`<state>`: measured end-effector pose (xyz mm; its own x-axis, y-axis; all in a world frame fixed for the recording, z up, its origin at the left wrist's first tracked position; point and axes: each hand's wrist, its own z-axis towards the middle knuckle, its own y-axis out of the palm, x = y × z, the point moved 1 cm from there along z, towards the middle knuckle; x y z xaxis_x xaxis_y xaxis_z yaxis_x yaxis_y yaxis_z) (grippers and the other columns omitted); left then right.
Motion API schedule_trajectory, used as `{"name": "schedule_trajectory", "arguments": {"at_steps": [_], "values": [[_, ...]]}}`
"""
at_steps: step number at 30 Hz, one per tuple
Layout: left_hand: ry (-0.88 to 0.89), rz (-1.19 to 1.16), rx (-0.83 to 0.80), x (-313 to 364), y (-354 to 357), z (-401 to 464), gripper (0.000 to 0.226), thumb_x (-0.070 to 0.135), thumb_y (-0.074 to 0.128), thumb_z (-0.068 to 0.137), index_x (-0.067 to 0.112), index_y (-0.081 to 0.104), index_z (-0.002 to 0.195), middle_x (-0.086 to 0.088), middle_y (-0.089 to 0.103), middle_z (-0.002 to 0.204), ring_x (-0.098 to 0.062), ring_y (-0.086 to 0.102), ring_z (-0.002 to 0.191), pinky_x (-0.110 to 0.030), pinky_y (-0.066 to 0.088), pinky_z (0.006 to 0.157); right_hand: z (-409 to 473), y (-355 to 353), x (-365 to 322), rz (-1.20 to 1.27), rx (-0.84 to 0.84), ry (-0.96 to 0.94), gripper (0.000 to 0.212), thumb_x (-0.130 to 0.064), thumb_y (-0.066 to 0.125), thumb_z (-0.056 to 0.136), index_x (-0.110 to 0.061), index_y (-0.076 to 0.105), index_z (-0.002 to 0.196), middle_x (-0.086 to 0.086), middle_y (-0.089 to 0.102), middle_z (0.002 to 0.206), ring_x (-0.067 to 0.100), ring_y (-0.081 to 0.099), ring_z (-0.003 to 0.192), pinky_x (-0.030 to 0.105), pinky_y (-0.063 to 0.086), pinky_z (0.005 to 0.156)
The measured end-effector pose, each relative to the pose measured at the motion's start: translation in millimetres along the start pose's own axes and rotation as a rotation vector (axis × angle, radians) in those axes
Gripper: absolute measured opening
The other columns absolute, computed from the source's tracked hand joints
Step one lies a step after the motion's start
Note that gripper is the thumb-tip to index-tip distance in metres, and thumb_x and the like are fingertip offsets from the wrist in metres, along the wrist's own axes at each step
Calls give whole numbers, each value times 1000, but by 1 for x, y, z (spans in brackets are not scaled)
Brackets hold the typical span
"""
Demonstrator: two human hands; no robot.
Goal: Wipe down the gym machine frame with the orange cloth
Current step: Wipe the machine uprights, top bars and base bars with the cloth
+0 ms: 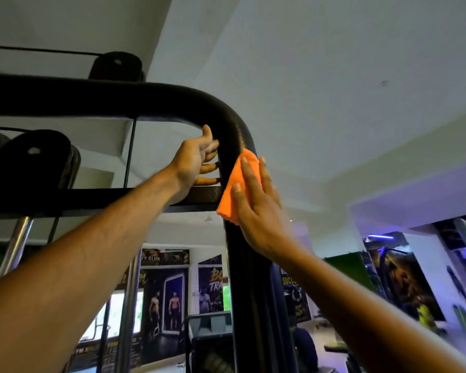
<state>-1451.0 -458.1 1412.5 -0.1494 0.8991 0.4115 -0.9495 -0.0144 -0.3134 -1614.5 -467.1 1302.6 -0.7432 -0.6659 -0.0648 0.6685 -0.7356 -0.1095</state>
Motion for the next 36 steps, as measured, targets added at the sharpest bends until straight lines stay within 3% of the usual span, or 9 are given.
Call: {"name": "schedule_trajectory", "arguments": {"at_steps": [9, 15, 17, 23, 26, 28, 30, 33, 36], "values": [[-3, -56, -32, 1, -5, -4, 76, 70, 16, 110, 25, 35, 168, -1, 35, 174, -33, 36, 158, -63, 33, 125, 60, -1, -22, -105, 41, 93, 64, -58, 31, 115, -50, 1, 171, -11, -10, 182, 28, 6, 168, 58, 17, 133], [193, 11, -58, -11, 5, -32, 60, 55, 27, 115, 23, 52, 159, 1, 46, 167, -15, 42, 154, -18, 32, 114, -83, 8, -27, -273, -48, 56, 65, -57, 29, 116, -58, -12, 166, -24, -31, 174, 15, -24, 165, 64, 22, 132], [275, -28, -6, -22, 4, -46, 57, 50, 34, 115, 16, 63, 149, -1, 63, 152, -8, 57, 141, -8, 42, 105, -104, 8, -26, -305, -78, 100, 65, -59, 29, 115, -60, -13, 165, -25, -34, 172, 15, -26, 164, 67, 29, 128], [443, 130, 260, -50, 4, -78, 43, 39, 43, 112, 12, 74, 97, -2, 76, 88, -14, 73, 84, -36, 62, 79, -35, 5, -34, -241, -10, 136, 66, -58, 30, 115, -52, -7, 169, -15, -20, 179, 27, -3, 168, 67, 25, 129], [285, 171, 214, -59, 10, -86, 52, 43, 44, 114, 11, 74, 87, -4, 75, 77, -13, 73, 68, -38, 62, 67, -71, 10, -38, -271, 13, 128, 66, -57, 31, 115, -57, -10, 167, -21, -22, 178, 22, -3, 168, 62, 35, 124], [89, 227, 194, -70, 17, -88, 68, 60, 44, 108, 4, 76, 87, -9, 77, 75, -22, 76, 68, -47, 66, 76, -121, 12, -40, -268, 1, 135, 66, -56, 31, 115, -59, -11, 166, -25, -26, 175, 18, -7, 168, 61, 37, 125], [-102, 203, 129, -78, 22, -91, 71, 69, 48, 103, 4, 77, 98, -16, 79, 88, -33, 78, 80, -53, 66, 83, -169, 14, -41, -273, -18, 151, 67, -55, 33, 115, -58, -9, 167, -26, -26, 175, 15, -8, 168, 63, 39, 123], [-249, -52, -94, -73, 28, -97, 53, 62, 53, 105, 19, 71, 130, -8, 74, 126, -26, 73, 110, -45, 60, 88, -180, 13, -38, -280, -46, 201, 66, -56, 33, 115, -60, -9, 166, -25, -27, 175, 19, -5, 168, 69, 42, 118], [-274, -244, -215, -64, 30, -101, 47, 56, 53, 108, 22, 67, 138, -5, 74, 130, -26, 68, 123, -50, 55, 104, -128, 12, -33, -289, -28, 189, 66, -58, 31, 115, -60, -11, 166, -20, -27, 176, 29, 0, 168, 72, 44, 115]]}}
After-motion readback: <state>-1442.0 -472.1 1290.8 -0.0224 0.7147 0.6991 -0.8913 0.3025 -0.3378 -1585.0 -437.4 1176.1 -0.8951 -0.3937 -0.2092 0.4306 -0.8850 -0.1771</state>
